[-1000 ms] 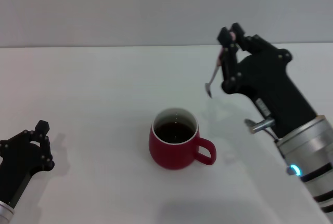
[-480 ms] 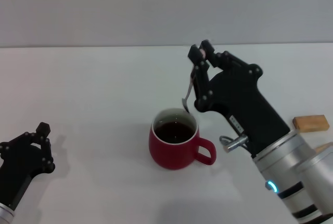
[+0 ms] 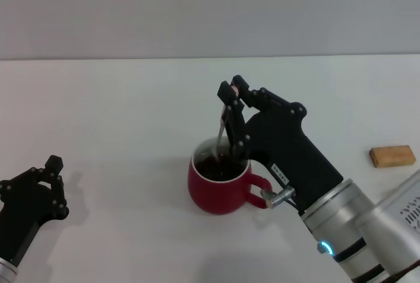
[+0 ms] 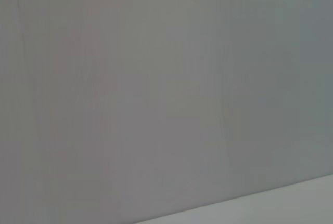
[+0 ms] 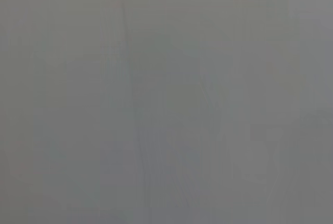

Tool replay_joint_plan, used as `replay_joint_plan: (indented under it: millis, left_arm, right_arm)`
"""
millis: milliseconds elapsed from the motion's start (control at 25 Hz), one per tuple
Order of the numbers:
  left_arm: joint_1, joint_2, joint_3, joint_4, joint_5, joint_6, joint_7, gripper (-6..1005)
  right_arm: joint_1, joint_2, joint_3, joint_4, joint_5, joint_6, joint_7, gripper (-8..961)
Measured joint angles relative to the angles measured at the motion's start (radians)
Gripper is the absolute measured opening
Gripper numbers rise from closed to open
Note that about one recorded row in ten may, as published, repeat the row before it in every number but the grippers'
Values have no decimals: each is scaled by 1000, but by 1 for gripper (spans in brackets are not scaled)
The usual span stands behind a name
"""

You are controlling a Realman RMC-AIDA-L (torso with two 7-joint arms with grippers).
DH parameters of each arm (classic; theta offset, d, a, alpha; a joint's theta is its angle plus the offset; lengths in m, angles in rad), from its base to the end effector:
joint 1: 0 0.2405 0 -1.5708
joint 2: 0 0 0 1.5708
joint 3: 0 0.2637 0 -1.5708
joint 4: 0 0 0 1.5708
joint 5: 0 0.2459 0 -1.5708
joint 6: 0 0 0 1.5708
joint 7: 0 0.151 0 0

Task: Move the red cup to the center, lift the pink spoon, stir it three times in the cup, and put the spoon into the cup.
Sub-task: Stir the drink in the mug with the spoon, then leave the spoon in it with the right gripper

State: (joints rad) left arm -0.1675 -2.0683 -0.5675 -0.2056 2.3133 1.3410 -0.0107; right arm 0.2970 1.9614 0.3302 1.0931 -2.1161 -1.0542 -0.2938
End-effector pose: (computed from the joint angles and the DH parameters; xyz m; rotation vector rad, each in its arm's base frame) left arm -0.3857 0.2421 -0.0700 -1.7781 -0.4245 -0.5968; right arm 0.1534 0.2651 -0.1357 -1.9689 0.4410 1.1276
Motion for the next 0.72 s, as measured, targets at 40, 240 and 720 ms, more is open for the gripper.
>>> replay_joint_plan:
  millis: [40, 240, 720]
  left_arm:
    - [0, 0, 0, 0, 0, 0, 0, -2]
    - [0, 1, 0, 2, 0, 0, 0, -2]
    - [-6, 1, 0, 2, -1, -2, 0, -2]
  right_arm:
    - [5, 3, -1, -11, -1, 0, 14, 29]
    - [8, 12, -2, -34, -4, 10, 28, 29]
    - [59, 64, 7, -187, -70, 45, 182, 29]
